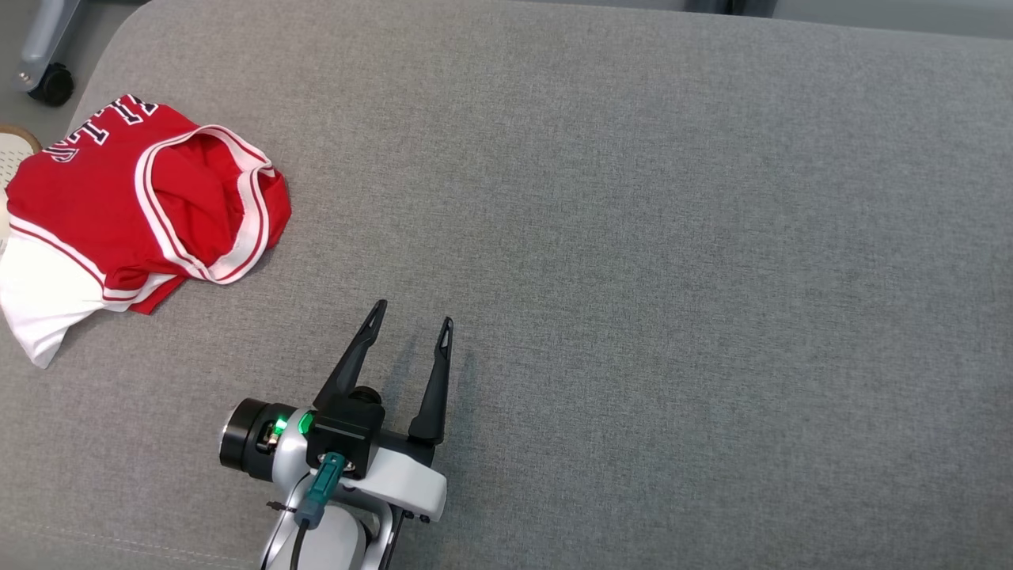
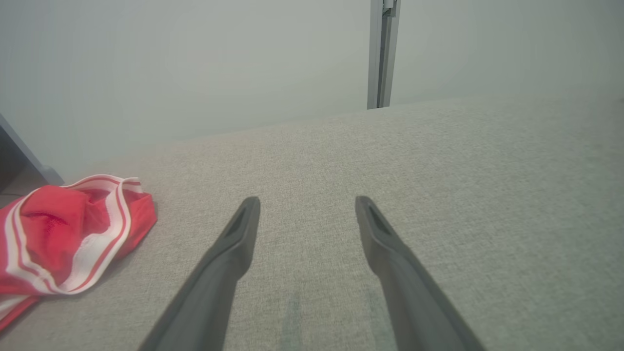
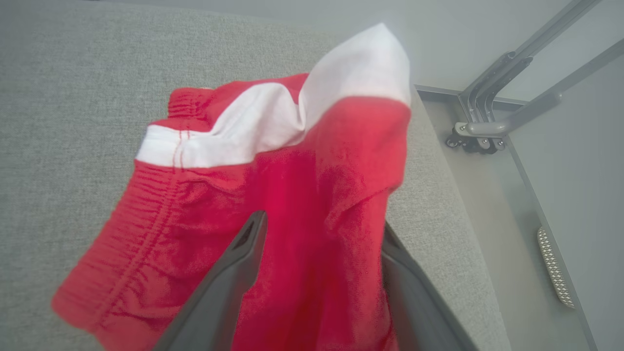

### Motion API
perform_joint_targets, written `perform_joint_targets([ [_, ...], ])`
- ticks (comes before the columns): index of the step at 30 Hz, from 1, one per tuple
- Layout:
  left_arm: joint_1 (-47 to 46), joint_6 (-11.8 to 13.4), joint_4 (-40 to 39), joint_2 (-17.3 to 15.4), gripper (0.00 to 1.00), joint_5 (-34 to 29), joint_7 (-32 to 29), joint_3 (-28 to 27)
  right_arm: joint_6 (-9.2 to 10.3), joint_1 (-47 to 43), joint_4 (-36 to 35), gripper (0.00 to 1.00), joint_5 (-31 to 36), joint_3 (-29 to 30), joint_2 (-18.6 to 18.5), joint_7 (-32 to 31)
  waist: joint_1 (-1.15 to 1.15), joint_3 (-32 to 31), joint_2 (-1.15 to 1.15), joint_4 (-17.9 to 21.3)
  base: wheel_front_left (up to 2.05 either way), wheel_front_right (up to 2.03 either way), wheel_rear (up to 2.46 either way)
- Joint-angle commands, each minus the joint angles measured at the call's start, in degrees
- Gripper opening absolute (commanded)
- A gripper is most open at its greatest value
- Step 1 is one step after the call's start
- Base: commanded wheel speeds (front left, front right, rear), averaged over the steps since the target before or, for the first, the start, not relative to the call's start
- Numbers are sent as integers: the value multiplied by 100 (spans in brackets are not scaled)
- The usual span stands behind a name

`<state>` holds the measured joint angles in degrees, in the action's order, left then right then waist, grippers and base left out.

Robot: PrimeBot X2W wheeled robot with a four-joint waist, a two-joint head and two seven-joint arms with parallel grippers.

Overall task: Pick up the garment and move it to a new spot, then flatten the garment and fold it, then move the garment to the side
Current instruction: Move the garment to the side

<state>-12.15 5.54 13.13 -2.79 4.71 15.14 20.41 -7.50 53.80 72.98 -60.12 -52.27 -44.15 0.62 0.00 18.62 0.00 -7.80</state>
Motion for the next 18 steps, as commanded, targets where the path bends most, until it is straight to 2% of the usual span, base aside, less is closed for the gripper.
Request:
perform_joint_targets([
  [1,20,-4,9,-23,100,-17,2,-19,0,79,-17,100,30,-7,-17,72,0,-14,0,4,0,0,0],
  [12,95,59,30,-23,100,31,2,1,0,594,-2,100,443,-232,-124,341,0,-177,0,29,0,0,0],
  [18,175,93,32,-23,100,86,2,-12,0,827,-310,100,414,-171,51,710,0,-399,0,66,0,0,0],
])
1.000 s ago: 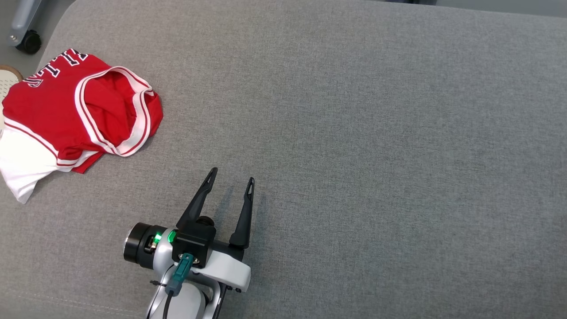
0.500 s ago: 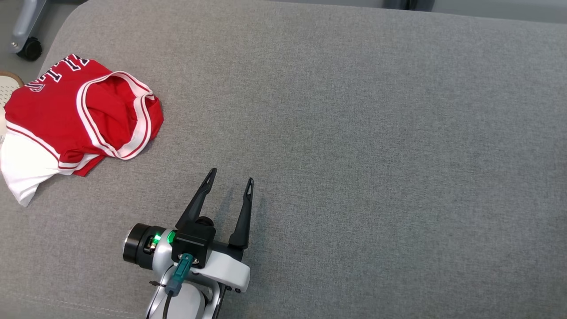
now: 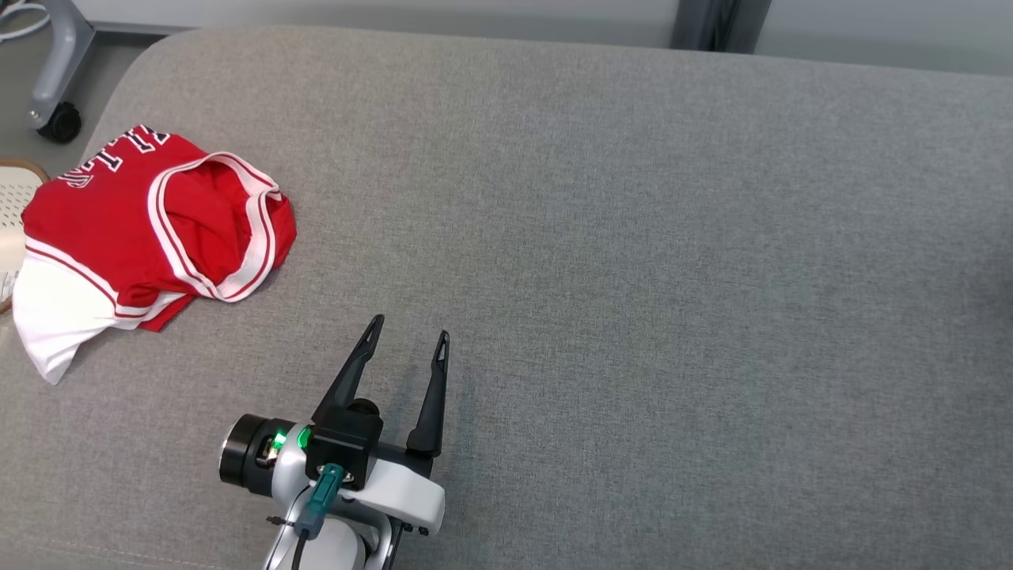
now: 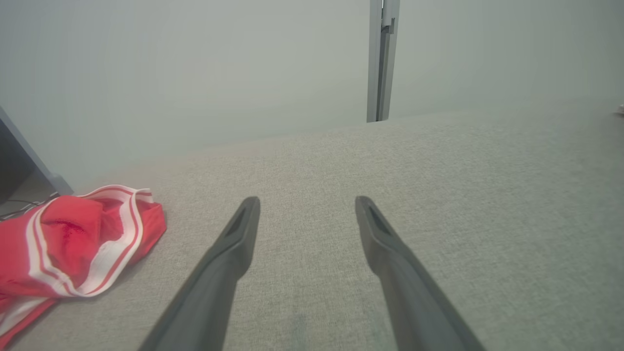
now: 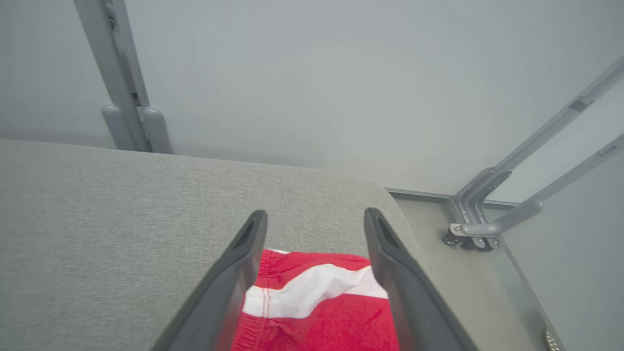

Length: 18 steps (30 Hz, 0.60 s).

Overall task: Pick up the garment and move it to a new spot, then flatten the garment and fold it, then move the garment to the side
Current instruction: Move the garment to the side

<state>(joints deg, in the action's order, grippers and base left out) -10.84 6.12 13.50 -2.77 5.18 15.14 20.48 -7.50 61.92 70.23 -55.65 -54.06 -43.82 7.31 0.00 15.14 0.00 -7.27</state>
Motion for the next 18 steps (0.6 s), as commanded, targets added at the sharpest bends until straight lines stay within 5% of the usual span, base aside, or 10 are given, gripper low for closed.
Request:
perform_joint_targets([
  [1,66,40,-8,-23,100,46,2,-32,0,19,-136,100,-51,25,64,118,0,-99,0,21,0,0,0],
  [12,285,83,-113,-26,100,-52,2,-431,0,-453,-1748,100,-101,326,586,773,0,-625,0,129,0,0,0],
  [18,414,63,-207,-23,100,-118,2,-728,0,-1258,-2819,100,571,1526,917,786,0,-814,0,174,0,0,0],
])
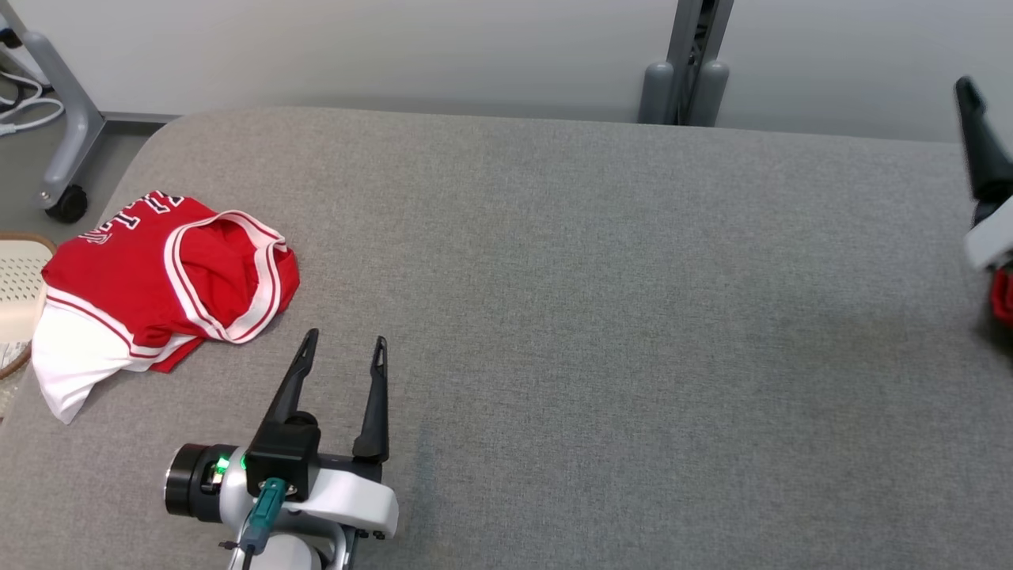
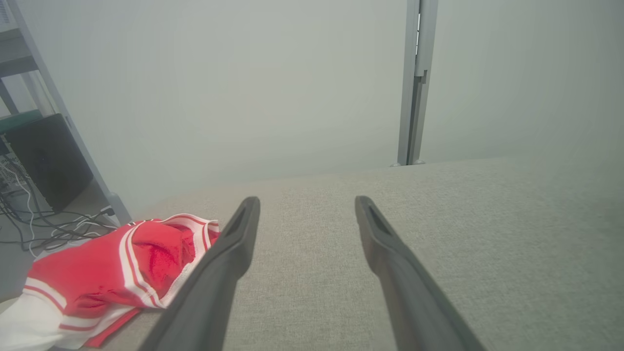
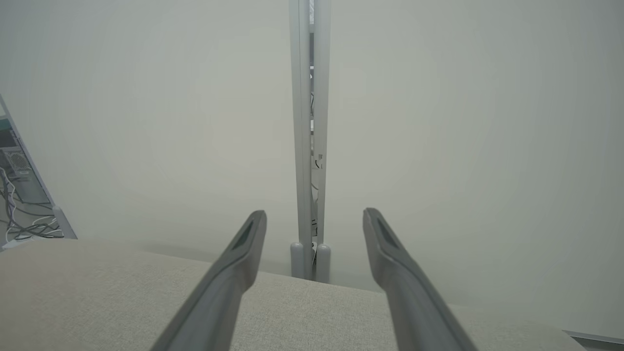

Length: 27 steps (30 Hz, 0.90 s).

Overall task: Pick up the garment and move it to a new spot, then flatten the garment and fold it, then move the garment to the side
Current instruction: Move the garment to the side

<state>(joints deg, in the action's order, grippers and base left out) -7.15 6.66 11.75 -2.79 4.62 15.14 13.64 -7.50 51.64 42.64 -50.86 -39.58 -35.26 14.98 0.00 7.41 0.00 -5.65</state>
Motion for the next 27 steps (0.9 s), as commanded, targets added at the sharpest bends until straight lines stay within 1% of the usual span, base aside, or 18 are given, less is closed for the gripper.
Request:
perform_joint_targets([
  [1,75,5,-46,-21,100,-72,1,-88,0,-446,-249,100,232,352,157,20,0,-72,0,19,0,0,0],
  [2,99,-3,-57,-23,100,-73,2,-130,0,-676,-442,100,430,606,262,21,0,-97,0,25,0,0,0],
  [3,99,-3,-57,-23,100,-73,2,-130,0,-676,-442,100,430,606,262,21,0,-97,0,25,0,0,0],
  [4,115,-16,-66,-25,100,-74,2,-177,0,-911,-633,100,635,894,375,21,0,-123,0,31,0,0,0],
  [8,201,-49,-84,-23,100,-87,2,-288,0,-1988,-1360,100,1339,1852,986,22,0,-224,0,37,0,0,0],
  [13,287,-64,-115,-22,100,-98,2,-352,0,-3075,-2100,100,2023,2761,1728,22,0,-304,0,52,0,0,0],
  [16,315,-59,-119,-22,100,-98,2,-375,-1,-3557,-2401,100,2394,3071,2022,22,0,-316,0,62,0,0,0],
  [19,322,-135,-91,-22,100,-73,2,-346,-1,-3959,-2613,100,2750,3376,2325,22,0,-299,0,80,0,0,0],
  [23,352,-129,-79,-22,100,-84,2,-293,-1,-4245,-2720,100,2954,3567,2542,23,0,-296,0,98,0,0,0],
  [27,404,-127,-59,-22,100,-28,2,-264,-1,-4483,-2809,100,3148,3634,2693,23,0,-342,0,117,0,0,0],
])
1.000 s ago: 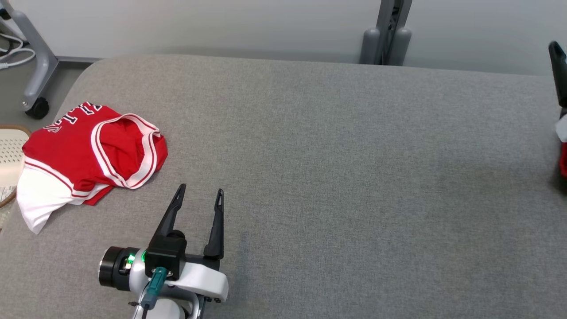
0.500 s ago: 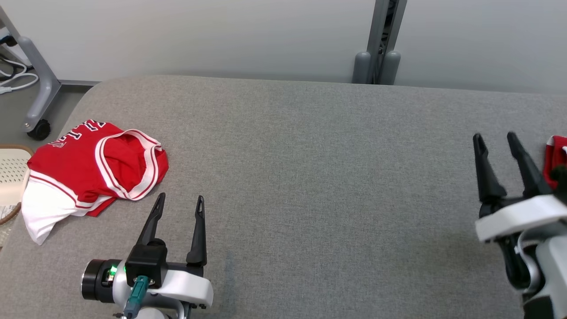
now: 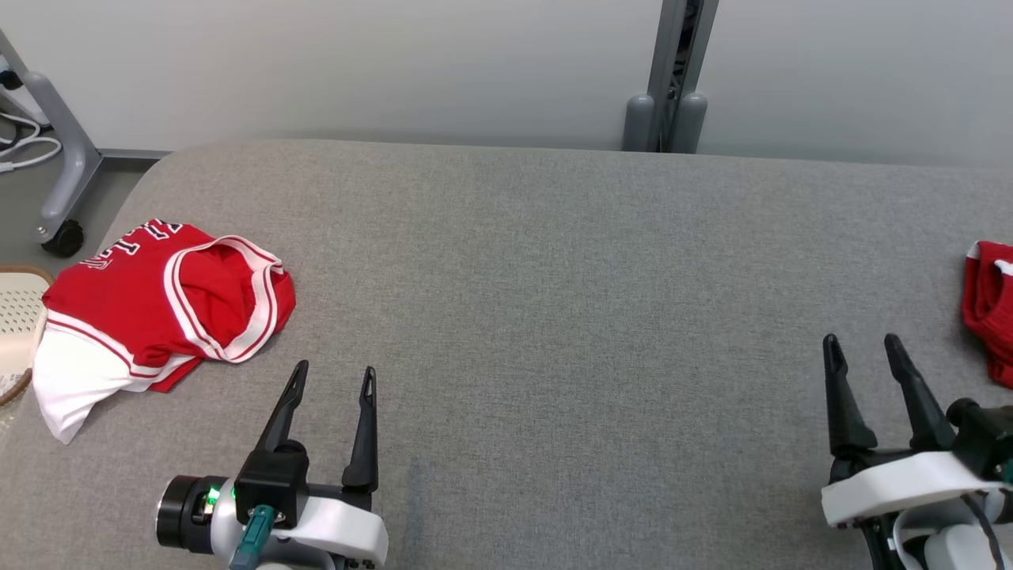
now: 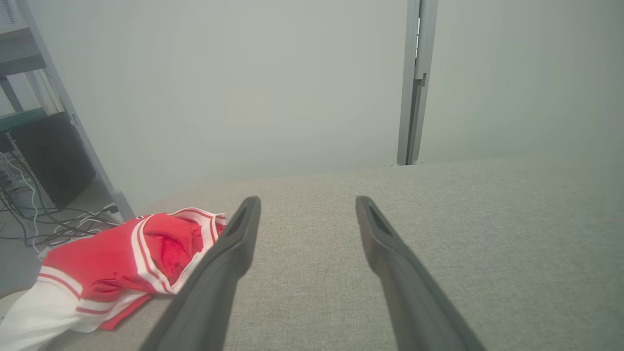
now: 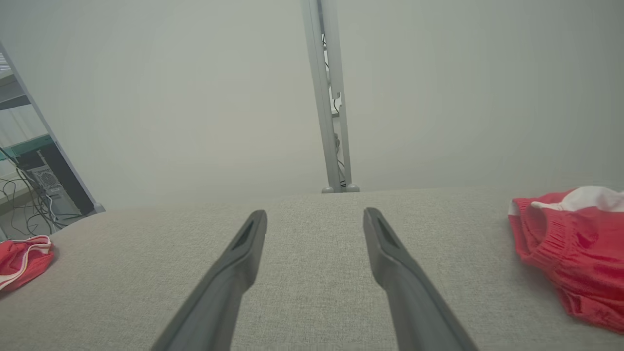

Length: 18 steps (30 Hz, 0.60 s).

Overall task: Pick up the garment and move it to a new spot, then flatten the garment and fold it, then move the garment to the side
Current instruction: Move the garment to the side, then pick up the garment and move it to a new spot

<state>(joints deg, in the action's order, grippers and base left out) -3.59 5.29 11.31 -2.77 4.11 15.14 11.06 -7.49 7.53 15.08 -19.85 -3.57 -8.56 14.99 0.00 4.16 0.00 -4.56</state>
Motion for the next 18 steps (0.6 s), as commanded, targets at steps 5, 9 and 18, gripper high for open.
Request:
perform_joint_targets([
  [5,139,-17,-39,-23,100,55,2,-46,-2,-290,-113,100,214,69,152,22,0,-87,0,35,0,0,0],
  [9,203,-31,-91,-24,100,48,2,-60,-2,-393,-112,100,281,104,208,22,0,-144,0,40,0,0,0],
  [18,298,-23,-235,-23,100,68,2,-31,-2,-446,-236,100,405,229,269,22,0,-172,0,61,0,0,0],
])
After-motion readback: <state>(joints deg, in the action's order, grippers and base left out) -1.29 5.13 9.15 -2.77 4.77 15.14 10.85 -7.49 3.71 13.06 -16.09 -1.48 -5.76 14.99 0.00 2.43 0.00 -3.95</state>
